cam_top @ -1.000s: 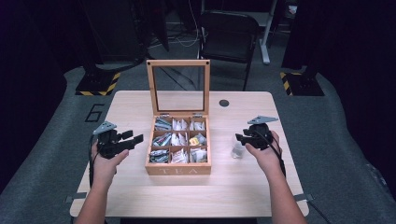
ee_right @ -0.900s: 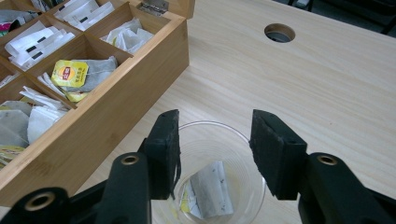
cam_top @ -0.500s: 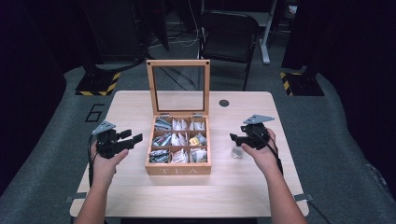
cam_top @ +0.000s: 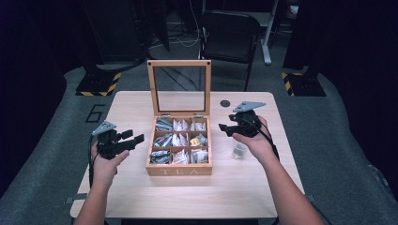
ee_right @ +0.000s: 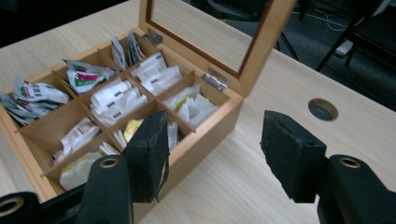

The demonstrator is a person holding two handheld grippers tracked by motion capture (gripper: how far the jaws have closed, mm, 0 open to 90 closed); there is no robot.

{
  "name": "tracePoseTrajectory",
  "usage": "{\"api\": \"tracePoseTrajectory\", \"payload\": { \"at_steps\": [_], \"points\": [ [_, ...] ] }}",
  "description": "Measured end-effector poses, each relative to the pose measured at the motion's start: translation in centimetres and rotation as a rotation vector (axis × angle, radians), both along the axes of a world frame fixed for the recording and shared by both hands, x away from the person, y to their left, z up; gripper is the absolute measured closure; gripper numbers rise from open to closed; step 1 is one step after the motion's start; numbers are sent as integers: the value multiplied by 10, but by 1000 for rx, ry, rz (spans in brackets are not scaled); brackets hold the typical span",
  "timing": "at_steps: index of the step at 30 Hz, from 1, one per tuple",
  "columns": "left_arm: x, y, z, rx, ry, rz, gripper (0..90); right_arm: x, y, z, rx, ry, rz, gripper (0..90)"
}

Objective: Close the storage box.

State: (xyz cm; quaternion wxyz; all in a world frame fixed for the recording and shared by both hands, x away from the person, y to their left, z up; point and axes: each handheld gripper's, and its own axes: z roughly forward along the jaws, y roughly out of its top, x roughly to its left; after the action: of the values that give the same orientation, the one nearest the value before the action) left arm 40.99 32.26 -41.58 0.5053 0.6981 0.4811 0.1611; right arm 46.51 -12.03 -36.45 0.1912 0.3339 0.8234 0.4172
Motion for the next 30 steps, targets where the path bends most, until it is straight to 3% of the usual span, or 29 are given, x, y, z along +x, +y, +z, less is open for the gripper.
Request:
{"api": "tracePoseTrajectory", "payload": {
  "at_steps": [3, 15, 23, 30],
  "points": [
    [1, 0, -1, 6, 8, 4, 361, 6, 11, 12, 12, 0, 10, 399],
    [1, 2, -2, 30, 7, 33, 365, 27, 29, 35, 37, 38, 4, 389],
    [1, 2, -4, 40, 5, 34, 372, 52, 38, 39, 22, 27, -9, 404],
    [1, 2, -4, 46, 2, 35, 373, 72, 43, 42, 48, 44, -34, 409]
  ]
}}
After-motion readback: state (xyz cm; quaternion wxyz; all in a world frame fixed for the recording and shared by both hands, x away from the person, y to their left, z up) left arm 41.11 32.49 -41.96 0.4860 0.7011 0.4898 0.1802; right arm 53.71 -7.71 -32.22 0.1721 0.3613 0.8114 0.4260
